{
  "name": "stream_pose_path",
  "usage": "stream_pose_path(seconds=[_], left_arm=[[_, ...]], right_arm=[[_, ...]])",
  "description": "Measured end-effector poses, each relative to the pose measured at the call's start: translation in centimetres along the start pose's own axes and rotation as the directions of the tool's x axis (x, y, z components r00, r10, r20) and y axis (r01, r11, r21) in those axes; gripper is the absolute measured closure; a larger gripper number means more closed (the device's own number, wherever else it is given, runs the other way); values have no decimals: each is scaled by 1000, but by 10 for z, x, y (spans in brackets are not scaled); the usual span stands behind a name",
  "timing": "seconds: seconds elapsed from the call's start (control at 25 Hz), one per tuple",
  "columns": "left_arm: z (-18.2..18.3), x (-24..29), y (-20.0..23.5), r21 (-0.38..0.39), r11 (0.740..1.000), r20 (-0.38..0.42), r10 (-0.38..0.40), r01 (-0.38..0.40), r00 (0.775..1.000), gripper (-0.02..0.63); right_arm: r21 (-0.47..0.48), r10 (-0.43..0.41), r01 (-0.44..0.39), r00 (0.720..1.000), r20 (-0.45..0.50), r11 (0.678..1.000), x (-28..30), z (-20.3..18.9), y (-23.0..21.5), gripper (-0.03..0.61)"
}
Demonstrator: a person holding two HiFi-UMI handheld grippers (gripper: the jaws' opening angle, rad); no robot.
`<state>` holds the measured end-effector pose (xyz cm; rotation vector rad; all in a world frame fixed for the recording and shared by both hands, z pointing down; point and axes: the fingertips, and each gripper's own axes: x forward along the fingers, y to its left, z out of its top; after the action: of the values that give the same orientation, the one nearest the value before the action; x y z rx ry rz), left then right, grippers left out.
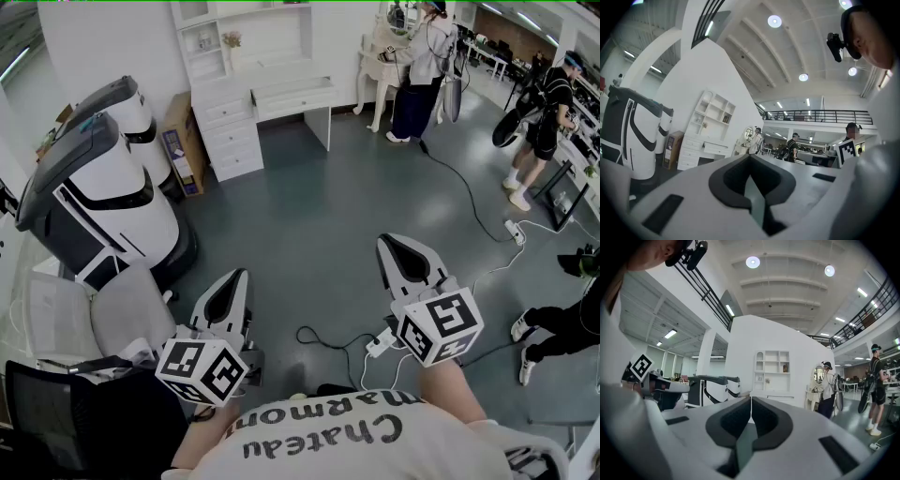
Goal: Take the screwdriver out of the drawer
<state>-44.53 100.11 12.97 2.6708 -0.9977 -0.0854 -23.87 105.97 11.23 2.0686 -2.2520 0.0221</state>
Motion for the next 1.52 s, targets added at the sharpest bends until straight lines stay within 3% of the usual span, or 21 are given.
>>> stream_pose_path(seconds=[0.6,0.88,1.28,1.52], left_arm=[[3,-16,47,-35,999,-11,18,-19,1000,591],[12,-33,78,-29,999,17,21,-20,1000,591],[-4,-26,134,-79,995,-24,63,-65,998,591],[8,10,158,-75,993,-21,88,-89,996,591]], right_arm=[[20,-9,10,1000,-26,1000,22,-6,24,551],[88,-17,19,1000,-15,996,36,-18,43,551],[70,22,-17,997,-73,997,95,-38,66,549],[68,39,-35,997,-68,997,145,-36,47,549]])
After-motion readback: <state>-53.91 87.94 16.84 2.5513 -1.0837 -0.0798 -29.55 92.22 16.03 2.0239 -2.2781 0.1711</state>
